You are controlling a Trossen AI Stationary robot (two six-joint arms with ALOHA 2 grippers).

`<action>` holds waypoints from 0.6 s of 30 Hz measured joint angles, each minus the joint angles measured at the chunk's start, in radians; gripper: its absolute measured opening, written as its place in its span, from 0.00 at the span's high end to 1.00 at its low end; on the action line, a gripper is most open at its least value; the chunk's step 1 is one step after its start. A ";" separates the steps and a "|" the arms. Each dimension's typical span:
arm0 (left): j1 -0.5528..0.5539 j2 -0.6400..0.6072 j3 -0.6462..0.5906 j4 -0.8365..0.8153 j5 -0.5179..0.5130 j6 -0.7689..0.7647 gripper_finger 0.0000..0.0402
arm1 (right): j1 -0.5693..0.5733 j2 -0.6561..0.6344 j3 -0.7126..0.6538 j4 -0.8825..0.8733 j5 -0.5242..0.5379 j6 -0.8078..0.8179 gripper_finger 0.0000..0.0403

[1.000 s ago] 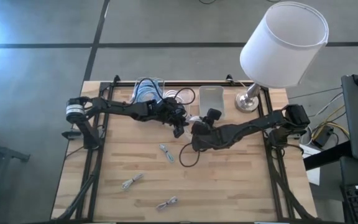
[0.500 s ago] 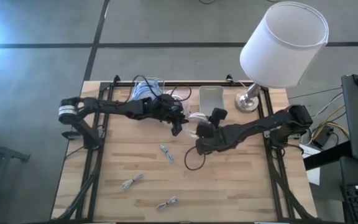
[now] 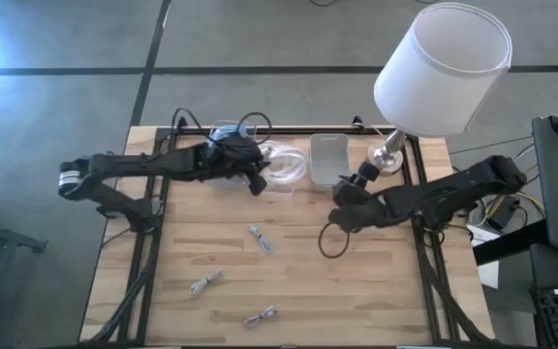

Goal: Pick & Place USB Port
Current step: Put the white hdmi cable into the right transparent bin

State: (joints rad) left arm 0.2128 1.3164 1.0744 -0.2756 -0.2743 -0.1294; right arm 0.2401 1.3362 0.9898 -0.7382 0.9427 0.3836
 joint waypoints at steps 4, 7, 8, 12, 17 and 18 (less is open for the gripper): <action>0.009 -0.020 0.000 -0.064 -0.060 -0.039 0.82 | 0.002 -0.104 -0.100 0.096 -0.010 -0.046 0.63; 0.012 0.010 -0.002 -0.068 -0.058 -0.074 0.82 | 0.001 -0.162 -0.155 0.135 -0.012 -0.052 0.64; 0.012 0.026 -0.002 -0.064 -0.057 -0.084 0.82 | 0.001 -0.177 -0.169 0.142 -0.015 -0.052 0.64; 0.014 0.098 -0.015 -0.046 -0.052 -0.120 0.82 | 0.002 -0.225 -0.201 0.151 -0.046 -0.055 0.65; 0.022 0.171 -0.016 -0.036 -0.036 -0.178 0.82 | 0.002 -0.234 -0.202 0.154 -0.054 -0.055 0.67; 0.023 0.182 -0.015 -0.028 -0.026 -0.186 0.82 | 0.002 -0.229 -0.200 0.155 -0.054 -0.055 0.67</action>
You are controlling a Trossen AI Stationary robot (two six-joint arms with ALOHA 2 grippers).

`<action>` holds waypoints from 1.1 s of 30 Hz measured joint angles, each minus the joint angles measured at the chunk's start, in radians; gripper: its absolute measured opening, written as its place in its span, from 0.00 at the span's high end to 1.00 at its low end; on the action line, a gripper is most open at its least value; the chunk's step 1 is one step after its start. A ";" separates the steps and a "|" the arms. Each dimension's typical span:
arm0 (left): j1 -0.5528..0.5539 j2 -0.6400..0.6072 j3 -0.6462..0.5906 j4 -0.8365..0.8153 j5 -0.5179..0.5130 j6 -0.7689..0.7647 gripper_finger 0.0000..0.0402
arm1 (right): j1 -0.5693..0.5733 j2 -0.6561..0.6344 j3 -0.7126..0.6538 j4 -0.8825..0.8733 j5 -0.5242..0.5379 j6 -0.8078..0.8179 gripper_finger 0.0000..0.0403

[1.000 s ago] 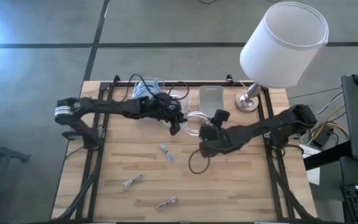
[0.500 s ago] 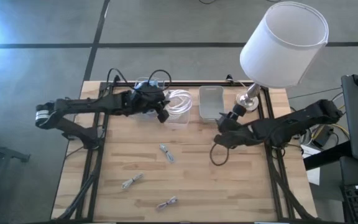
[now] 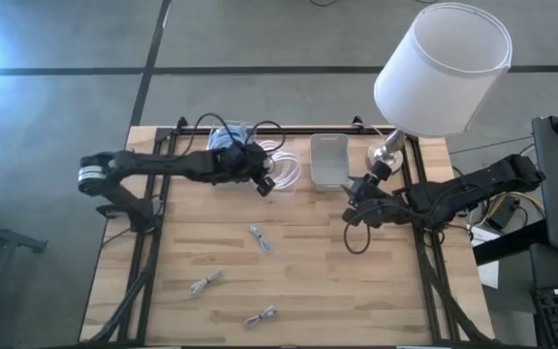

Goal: Pick & Place USB Port
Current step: Put the white hdmi cable into the right transparent bin, then put the blue charger cable into the white bin

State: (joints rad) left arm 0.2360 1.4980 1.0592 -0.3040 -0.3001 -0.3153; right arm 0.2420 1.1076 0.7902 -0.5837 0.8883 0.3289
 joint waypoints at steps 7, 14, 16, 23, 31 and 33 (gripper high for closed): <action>0.004 0.050 0.000 -0.005 0.064 -0.051 0.81 | 0.000 0.027 0.002 0.001 -0.009 -0.023 0.68; 0.025 0.069 0.000 -0.041 0.051 -0.029 0.69 | 0.000 0.033 0.002 0.050 -0.015 -0.053 0.68; 0.031 0.069 0.000 -0.059 0.048 -0.018 0.64 | 0.000 0.033 0.003 0.051 -0.029 -0.053 0.68; 0.031 0.069 0.007 -0.068 0.038 0.062 0.53 | 0.000 0.033 0.004 0.052 -0.034 -0.053 0.68; 0.029 0.004 0.043 -0.072 0.041 0.133 0.51 | 0.000 0.033 0.004 0.052 -0.035 -0.053 0.68; 0.028 -0.025 0.043 -0.072 0.047 0.147 0.52 | 0.000 0.033 0.004 0.052 -0.036 -0.053 0.68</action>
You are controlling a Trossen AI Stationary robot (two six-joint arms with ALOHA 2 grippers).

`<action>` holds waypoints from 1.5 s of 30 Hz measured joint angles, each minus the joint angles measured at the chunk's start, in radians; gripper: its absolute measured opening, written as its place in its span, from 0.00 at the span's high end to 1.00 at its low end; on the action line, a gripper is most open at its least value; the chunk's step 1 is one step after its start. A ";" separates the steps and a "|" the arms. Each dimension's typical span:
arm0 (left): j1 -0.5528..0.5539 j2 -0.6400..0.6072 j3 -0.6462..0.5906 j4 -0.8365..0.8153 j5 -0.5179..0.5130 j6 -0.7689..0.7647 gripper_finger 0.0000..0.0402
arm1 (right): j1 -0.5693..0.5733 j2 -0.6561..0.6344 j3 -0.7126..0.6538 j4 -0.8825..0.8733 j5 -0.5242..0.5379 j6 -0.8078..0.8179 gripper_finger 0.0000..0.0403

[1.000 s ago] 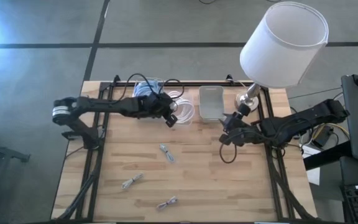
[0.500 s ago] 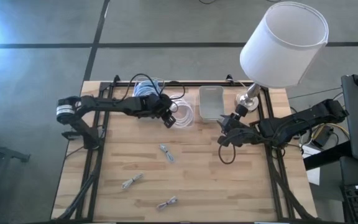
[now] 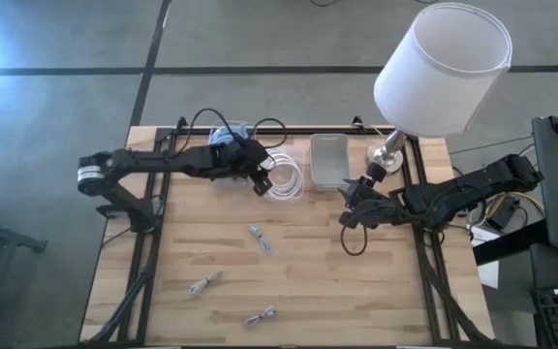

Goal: Pick & Place USB Port
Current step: Put the blue charger cable into the white bin

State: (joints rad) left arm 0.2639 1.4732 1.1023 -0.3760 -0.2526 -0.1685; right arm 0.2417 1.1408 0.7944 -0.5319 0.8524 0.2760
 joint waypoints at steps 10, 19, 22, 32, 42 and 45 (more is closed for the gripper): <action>-0.050 -0.081 -0.024 -0.055 0.237 0.146 0.53 | 0.000 0.000 0.000 0.033 0.000 -0.001 0.68; -0.139 -0.081 -0.104 -0.072 0.382 0.221 0.58 | 0.000 0.000 0.000 0.107 -0.001 -0.095 0.68; -0.174 -0.081 -0.144 -0.057 0.394 0.222 0.59 | 0.000 0.000 -0.001 0.124 0.000 -0.127 0.68; -0.273 -0.077 -0.333 0.172 0.394 0.289 0.60 | 0.000 0.000 -0.001 0.260 0.000 -0.232 0.68; -0.282 -0.075 -0.486 0.376 0.390 0.363 0.61 | 0.000 0.000 -0.001 0.285 0.000 -0.262 0.68; -0.282 -0.075 -0.516 0.401 0.390 0.363 0.61 | 0.000 0.000 -0.001 0.284 0.000 -0.262 0.67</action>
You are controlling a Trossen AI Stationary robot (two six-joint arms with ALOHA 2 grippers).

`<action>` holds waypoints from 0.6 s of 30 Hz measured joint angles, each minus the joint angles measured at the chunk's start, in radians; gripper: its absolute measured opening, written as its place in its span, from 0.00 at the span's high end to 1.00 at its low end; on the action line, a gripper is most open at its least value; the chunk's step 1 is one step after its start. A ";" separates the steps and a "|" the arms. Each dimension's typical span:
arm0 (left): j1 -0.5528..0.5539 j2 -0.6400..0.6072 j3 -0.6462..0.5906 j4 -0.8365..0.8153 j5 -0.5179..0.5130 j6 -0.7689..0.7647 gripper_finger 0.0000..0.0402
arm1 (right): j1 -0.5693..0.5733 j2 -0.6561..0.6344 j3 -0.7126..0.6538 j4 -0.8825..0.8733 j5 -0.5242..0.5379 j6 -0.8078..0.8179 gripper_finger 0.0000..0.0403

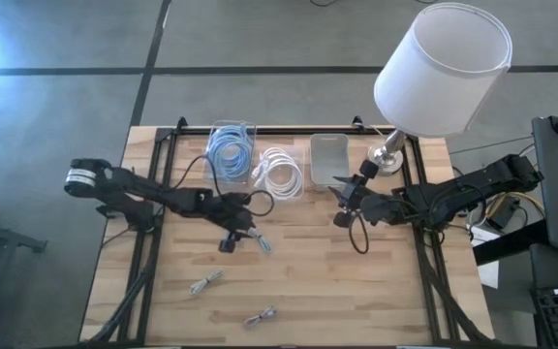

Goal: Pick & Place USB Port
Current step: Put the blue charger cable into the white bin

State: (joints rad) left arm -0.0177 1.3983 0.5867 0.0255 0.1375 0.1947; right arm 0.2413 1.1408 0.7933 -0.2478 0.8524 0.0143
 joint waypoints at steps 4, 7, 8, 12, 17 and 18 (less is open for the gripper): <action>0.000 0.000 -0.038 0.107 -0.002 0.000 0.61 | 0.000 0.000 0.000 0.000 0.000 0.001 0.68; 0.000 0.000 -0.058 0.142 -0.007 0.000 0.61 | 0.000 0.000 0.000 0.000 0.000 0.001 0.68; 0.000 0.001 -0.060 0.145 -0.009 0.000 0.61 | 0.000 0.000 0.000 0.000 0.000 0.001 0.68; 0.000 0.030 -0.067 0.150 -0.031 -0.002 0.61 | 0.000 0.000 0.000 0.000 0.000 0.005 0.68; 0.001 0.097 -0.064 0.196 -0.040 0.026 0.61 | 0.000 0.000 0.000 0.001 0.000 0.009 0.67; 0.001 0.108 -0.061 0.195 -0.054 0.039 0.61 | 0.000 0.000 0.000 0.001 0.000 0.009 0.67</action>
State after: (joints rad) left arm -0.0170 1.5066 0.5254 0.2203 0.0837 0.2338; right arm 0.2414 1.1408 0.7929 -0.2472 0.8524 0.0237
